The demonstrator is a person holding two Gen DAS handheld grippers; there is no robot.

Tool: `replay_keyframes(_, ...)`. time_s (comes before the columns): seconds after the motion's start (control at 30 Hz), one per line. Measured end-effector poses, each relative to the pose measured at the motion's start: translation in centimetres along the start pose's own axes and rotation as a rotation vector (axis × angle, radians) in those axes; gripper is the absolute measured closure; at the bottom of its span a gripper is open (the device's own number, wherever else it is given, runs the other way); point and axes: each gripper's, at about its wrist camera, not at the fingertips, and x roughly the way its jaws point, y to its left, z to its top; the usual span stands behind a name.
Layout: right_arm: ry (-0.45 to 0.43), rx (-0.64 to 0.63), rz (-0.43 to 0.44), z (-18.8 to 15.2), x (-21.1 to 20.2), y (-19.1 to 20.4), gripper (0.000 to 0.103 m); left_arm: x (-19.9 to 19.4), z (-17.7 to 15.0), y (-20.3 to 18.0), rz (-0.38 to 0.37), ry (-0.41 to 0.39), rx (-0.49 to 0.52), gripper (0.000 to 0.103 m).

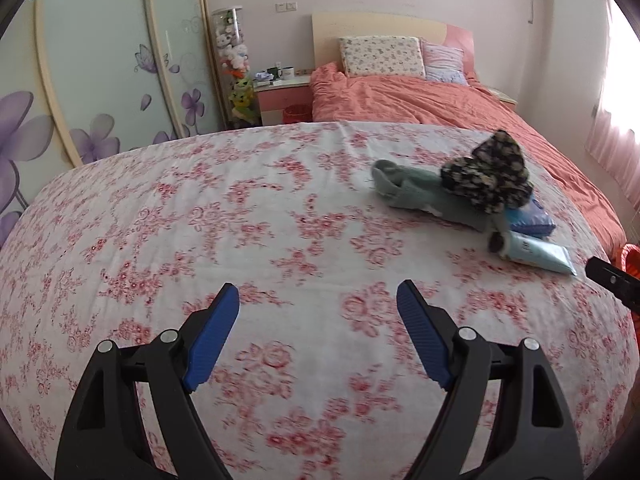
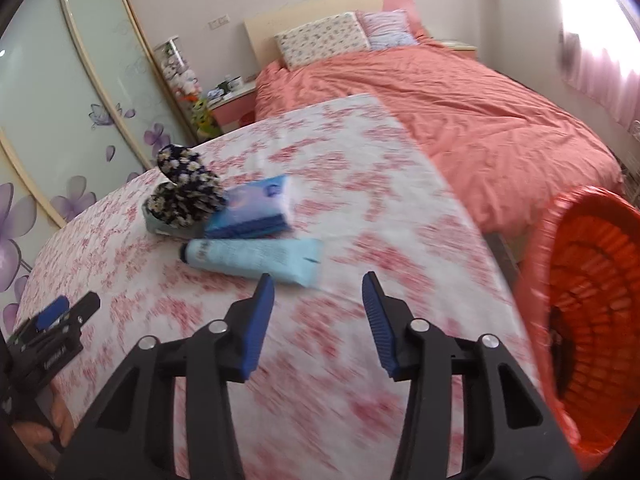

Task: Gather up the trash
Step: 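Move both tools back over the remaining items on the bed, then grasp the light-blue tube with the right gripper while the left grasps the floral scrunchie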

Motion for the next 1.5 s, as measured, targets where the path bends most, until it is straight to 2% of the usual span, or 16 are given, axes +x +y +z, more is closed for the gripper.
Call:
replay_keyframes(0.17, -0.003, -0.028, 0.042, 0.7, 1.0, 3.4, 0.059, 0.6, 0.3, 1.2, -0.002, 0.0, -0.014, 0.023)
replay_keyframes(0.3, -0.002, -0.06, 0.024, 1.0, 1.9, 5.3, 0.06, 0.8, 0.5, 1.9, -0.012, 0.001, -0.023, 0.023)
replay_keyframes(0.47, 0.022, -0.054, 0.02, 1.8, 3.1, 6.2, 0.059, 0.9, 0.5, 2.2, -0.021, -0.002, -0.023, 0.022)
replay_keyframes(0.67, 0.031, -0.1, -0.024, 2.1, 3.9, 7.2, 0.057, 1.1, 0.6, 2.5, -0.023, 0.001, -0.03, 0.022)
replay_keyframes(0.8, 0.038, -0.104, -0.024, 2.1, 4.2, 6.5, 0.047, 1.1, 0.5, 2.6, -0.023, 0.0, -0.032, 0.022)
replay_keyframes(0.93, 0.063, -0.163, -0.013, 2.5, 4.7, 6.2, 0.038, 1.0, 0.4, 2.5, -0.022, 0.003, -0.033, 0.022)
replay_keyframes(1.07, 0.13, -0.145, 0.055, 2.6, 5.1, 5.4, 0.036, 0.5, 0.3, 2.3, -0.028, 0.002, -0.038, 0.022)
replay_keyframes(1.17, 0.144, -0.24, -0.013, 1.3, 4.7, 6.0, 0.044, 0.0, 0.3, 2.2, -0.031, -0.005, -0.034, 0.022)
replay_keyframes(1.2, 0.147, -0.259, -0.007, 0.6, 4.1, 6.1, 0.044, -0.1, 0.3, 2.1, -0.032, -0.008, -0.034, 0.022)
replay_keyframes(1.27, 0.142, -0.253, 0.006, -0.2, 3.4, 6.1, 0.047, -0.4, 0.4, 2.1, -0.033, -0.014, -0.034, 0.022)
replay_keyframes(1.33, 0.126, -0.245, 0.001, -0.8, 2.9, 6.1, 0.057, -0.5, 0.4, 2.0, -0.034, -0.016, -0.036, 0.022)
replay_keyframes(1.5, 0.096, -0.236, -0.015, -1.3, 2.5, 6.4, 0.072, -1.0, 0.5, 1.7, -0.043, -0.018, -0.046, 0.022)
